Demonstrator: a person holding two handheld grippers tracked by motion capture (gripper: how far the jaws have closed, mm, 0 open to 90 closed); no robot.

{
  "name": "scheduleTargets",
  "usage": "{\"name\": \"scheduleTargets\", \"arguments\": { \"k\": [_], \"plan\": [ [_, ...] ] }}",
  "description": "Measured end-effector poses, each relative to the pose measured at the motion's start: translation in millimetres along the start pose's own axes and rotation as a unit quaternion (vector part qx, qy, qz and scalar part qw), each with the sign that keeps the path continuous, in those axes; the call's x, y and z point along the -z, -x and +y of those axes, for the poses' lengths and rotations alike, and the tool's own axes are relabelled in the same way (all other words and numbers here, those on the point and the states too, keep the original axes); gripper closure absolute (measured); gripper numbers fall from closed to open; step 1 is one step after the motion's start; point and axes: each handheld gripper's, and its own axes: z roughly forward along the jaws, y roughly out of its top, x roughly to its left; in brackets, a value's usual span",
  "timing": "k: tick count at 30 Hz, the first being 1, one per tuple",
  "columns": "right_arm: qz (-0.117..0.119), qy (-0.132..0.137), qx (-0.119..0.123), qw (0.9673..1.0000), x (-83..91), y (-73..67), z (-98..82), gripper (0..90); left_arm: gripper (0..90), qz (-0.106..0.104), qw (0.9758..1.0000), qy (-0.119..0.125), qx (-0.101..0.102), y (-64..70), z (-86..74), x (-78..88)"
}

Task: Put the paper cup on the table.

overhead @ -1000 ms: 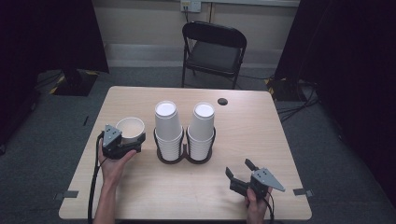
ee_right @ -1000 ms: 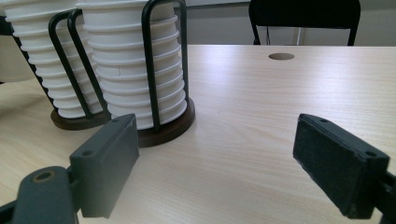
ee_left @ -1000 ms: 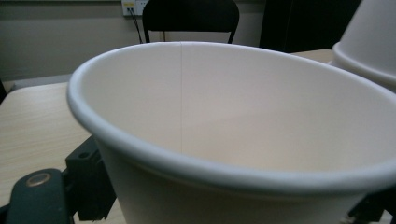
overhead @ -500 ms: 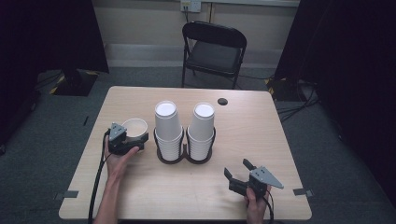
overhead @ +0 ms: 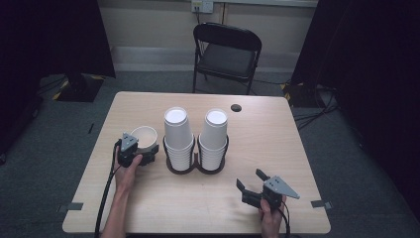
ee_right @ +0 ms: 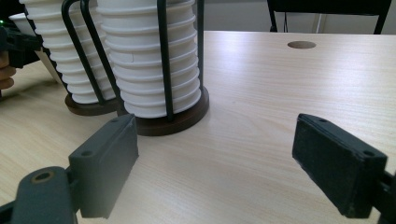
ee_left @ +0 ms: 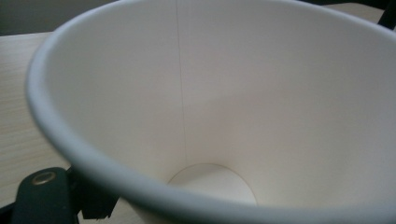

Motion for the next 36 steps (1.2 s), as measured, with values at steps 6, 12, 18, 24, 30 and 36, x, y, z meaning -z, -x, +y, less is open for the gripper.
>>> {"name": "scheduleTargets", "arguments": {
  "k": [6, 12, 18, 24, 30, 36],
  "plan": [
    [0.0, -0.001, 0.0, 1.0, -0.1, -0.1, 0.0, 14.0, 15.0, 0.011, 0.9999, -0.01, -0.002, 1.2, -0.7, -0.1],
    [0.001, 0.001, 0.0, 1.0, 0.1, -0.3, -0.1, 14.0, 15.5, 0.027, 0.9989, -0.038, -0.009, 2.9, -2.2, 0.2],
    [0.002, 0.001, 0.0, 1.0, -0.3, -0.3, 0.0, 13.9, 15.7, 0.025, 0.9983, -0.052, 0.0, 3.6, -8.7, 2.4],
    [0.003, 0.002, -0.002, 1.0, -0.1, -0.4, -0.1, 14.0, 15.5, 0.033, 0.9985, -0.042, 0.009, 2.9, -12.0, 11.5],
    [0.005, 0.002, -0.002, 1.0, -0.1, -0.3, -0.2, 14.0, 15.6, 0.026, 0.9988, -0.04, 0.011, 2.9, -15.1, 18.7],
    [0.004, 0.005, -0.007, 1.0, 0.3, 0.0, -0.2, 13.9, 15.6, 0.011, 0.9995, -0.03, 0.008, 6.7, -19.8, 27.9]
  ]
}}
